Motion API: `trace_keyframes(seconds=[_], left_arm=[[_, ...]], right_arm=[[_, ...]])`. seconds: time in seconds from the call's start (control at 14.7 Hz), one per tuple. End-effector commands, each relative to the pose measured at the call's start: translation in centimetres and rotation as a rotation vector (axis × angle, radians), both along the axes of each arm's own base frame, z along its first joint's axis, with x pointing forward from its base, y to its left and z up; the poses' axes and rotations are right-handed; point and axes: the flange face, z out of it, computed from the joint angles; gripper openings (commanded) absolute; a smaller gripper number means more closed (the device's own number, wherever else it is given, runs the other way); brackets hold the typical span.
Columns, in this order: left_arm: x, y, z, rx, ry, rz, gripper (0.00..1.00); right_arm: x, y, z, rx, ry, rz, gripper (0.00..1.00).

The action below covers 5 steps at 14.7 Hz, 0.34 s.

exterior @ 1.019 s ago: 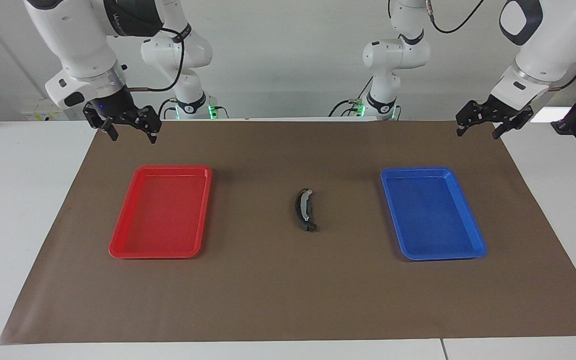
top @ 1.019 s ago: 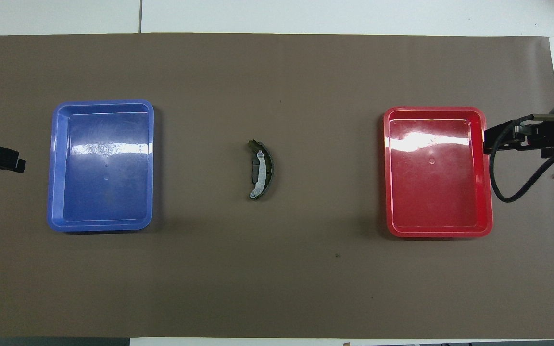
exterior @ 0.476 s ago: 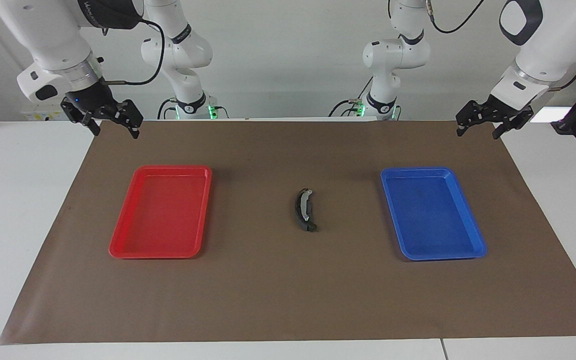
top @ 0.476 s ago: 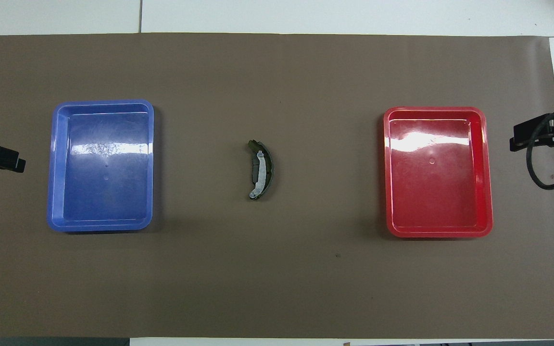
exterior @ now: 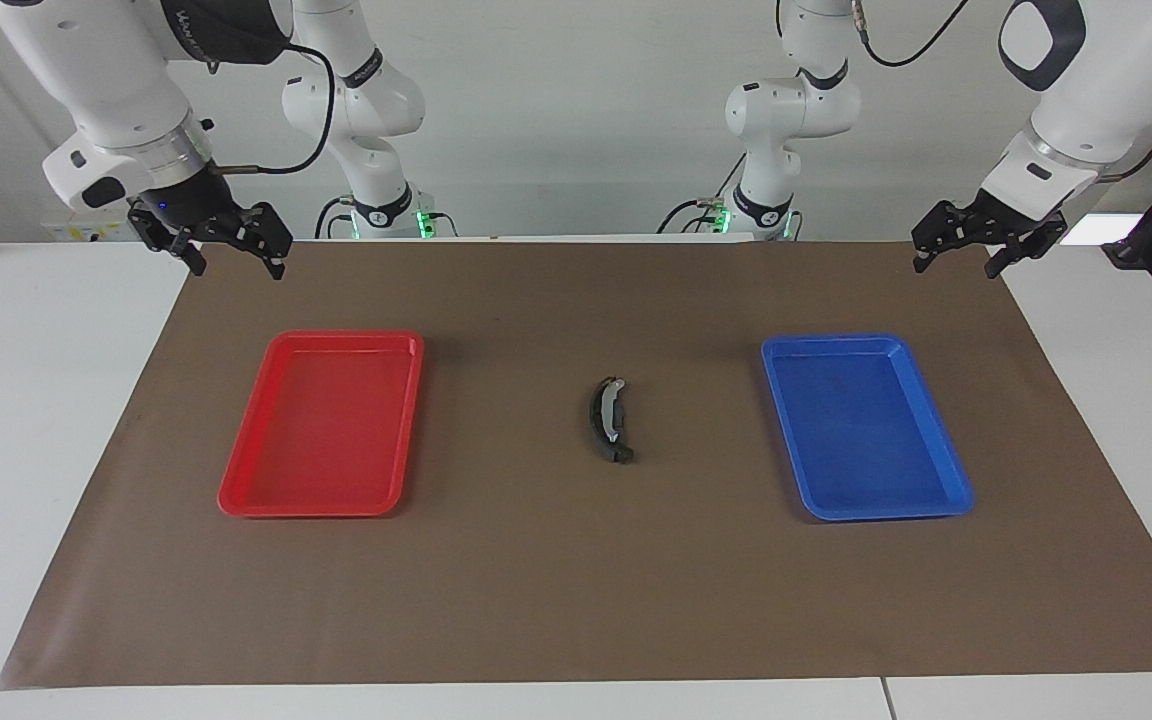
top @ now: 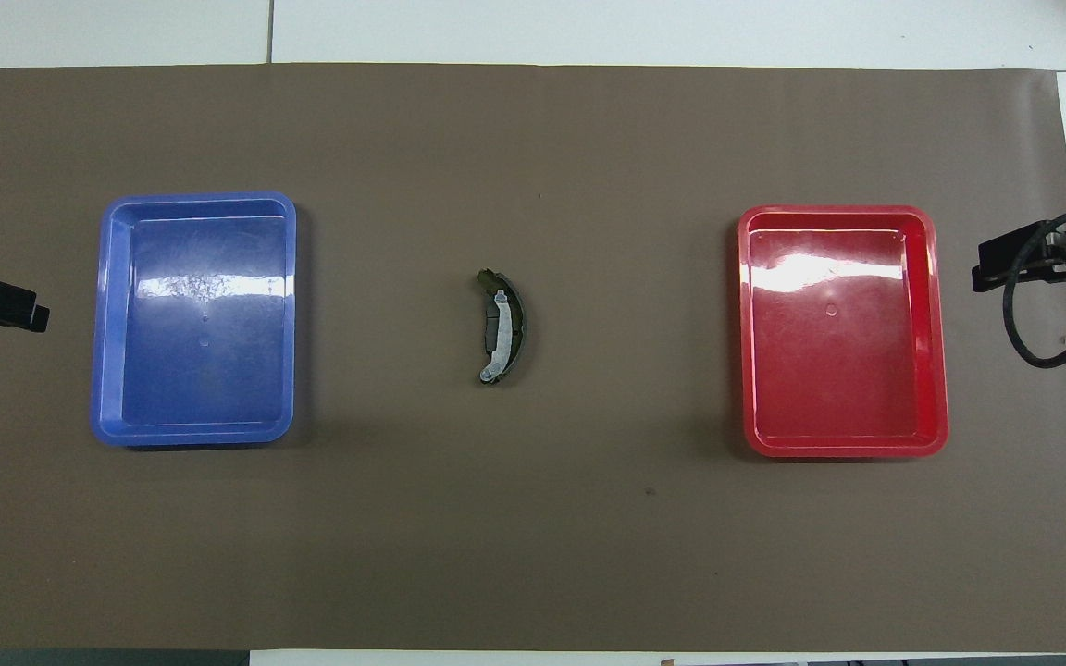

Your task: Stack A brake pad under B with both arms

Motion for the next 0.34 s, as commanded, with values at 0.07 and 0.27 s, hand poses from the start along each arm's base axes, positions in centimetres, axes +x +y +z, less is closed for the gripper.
trace_keyframes(seconds=[0.07,0.27], left_arm=[[-0.13,0.25,0.18,0.018,0.007,-0.003,1.00],[-0.13,0.25,0.18,0.018,0.007,-0.003,1.00]], right_arm=[[-0.11,0.07,-0.10,0.009,-0.014,0.021,1.00],[-0.04,-0.17,0.02,0.002,-0.021,0.023,1.00]])
